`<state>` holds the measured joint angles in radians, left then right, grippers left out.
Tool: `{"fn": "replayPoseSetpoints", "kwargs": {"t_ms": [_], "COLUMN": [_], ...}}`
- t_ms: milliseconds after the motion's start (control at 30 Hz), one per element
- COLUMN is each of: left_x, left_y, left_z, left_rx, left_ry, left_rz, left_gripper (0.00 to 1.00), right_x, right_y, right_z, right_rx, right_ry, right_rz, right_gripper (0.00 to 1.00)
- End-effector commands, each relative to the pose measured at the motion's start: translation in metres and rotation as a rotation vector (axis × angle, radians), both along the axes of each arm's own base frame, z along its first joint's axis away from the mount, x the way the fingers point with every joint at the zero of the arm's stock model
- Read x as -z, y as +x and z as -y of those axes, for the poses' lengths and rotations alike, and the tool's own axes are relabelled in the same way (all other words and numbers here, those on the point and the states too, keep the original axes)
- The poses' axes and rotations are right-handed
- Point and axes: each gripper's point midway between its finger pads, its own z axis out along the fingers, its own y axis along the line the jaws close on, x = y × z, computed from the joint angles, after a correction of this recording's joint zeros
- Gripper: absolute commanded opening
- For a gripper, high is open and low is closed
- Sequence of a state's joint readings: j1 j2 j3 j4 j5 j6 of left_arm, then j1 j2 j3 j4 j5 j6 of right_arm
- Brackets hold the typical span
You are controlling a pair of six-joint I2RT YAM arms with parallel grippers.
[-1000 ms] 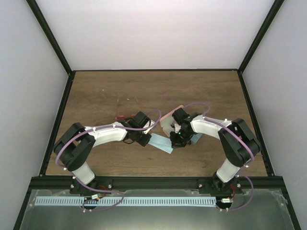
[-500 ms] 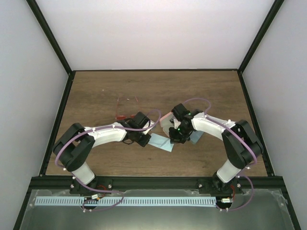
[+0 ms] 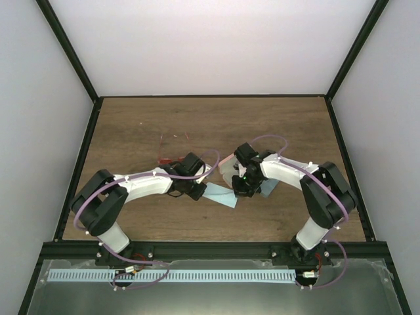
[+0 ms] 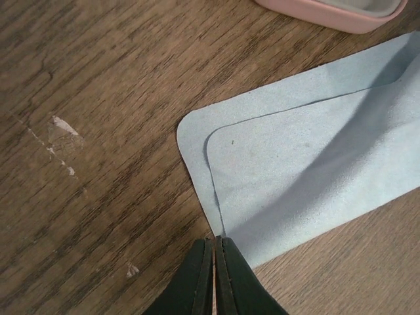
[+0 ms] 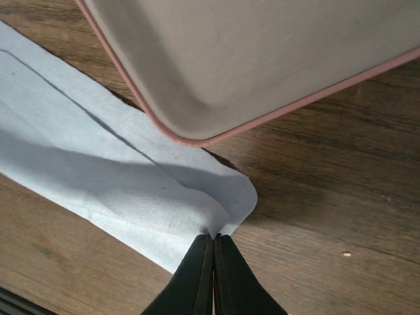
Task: Organize the sunglasses
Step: Fold the glasses cleaning cloth at the center of the board.
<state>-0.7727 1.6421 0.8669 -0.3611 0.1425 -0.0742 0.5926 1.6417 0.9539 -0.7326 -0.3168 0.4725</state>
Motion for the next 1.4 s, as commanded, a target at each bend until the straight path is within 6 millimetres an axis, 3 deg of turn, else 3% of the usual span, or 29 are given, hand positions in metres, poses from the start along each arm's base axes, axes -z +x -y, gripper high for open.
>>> {"fn": "replayPoseSetpoints", "kwargs": {"t_ms": [0,467,567,667,900,1033,1167,1200,1267,1367], "left_x": [-0.008,-0.009,-0.010,-0.018,-0.043,-0.037,-0.019,-0.016,-0.013,-0.012], "left_y": [0.001,0.001,0.002,0.006,0.020,0.018,0.011,0.009,0.007,0.009], "left_z": [-0.001,0.000,0.001,0.004,0.015,0.019,0.018,0.018,0.018,0.017], "left_rx": [0.003,0.017,0.019,0.018,0.005,0.011,0.017,0.017,0.016,0.003], "left_ry": [-0.014,-0.010,-0.012,-0.024,-0.061,-0.073,-0.059,-0.060,-0.064,-0.064], "left_rz": [0.023,0.024,0.025,0.037,0.085,0.060,0.004,-0.007,-0.016,-0.013], "left_gripper": [0.04,0.04,0.04,0.04,0.04,0.04,0.06,0.11,0.35,0.51], "right_x": [0.000,0.005,0.005,0.001,-0.021,-0.021,-0.012,-0.011,-0.008,-0.008], "right_y": [0.010,0.018,0.018,0.019,0.025,0.019,0.012,0.010,0.007,0.005], "right_z": [-0.004,-0.002,-0.001,-0.002,-0.004,-0.006,-0.004,-0.004,-0.005,-0.009], "right_rx": [0.000,0.015,0.014,0.018,0.042,0.042,0.045,0.043,0.035,0.023], "right_ry": [-0.021,-0.048,-0.050,-0.044,-0.019,0.004,0.000,0.001,-0.003,-0.008], "right_rz": [0.028,0.049,0.050,0.058,0.105,0.084,0.058,0.050,0.038,0.039], "right_gripper": [0.01,0.02,0.11,0.13,0.35,0.38,0.37,0.37,0.38,0.40]}}
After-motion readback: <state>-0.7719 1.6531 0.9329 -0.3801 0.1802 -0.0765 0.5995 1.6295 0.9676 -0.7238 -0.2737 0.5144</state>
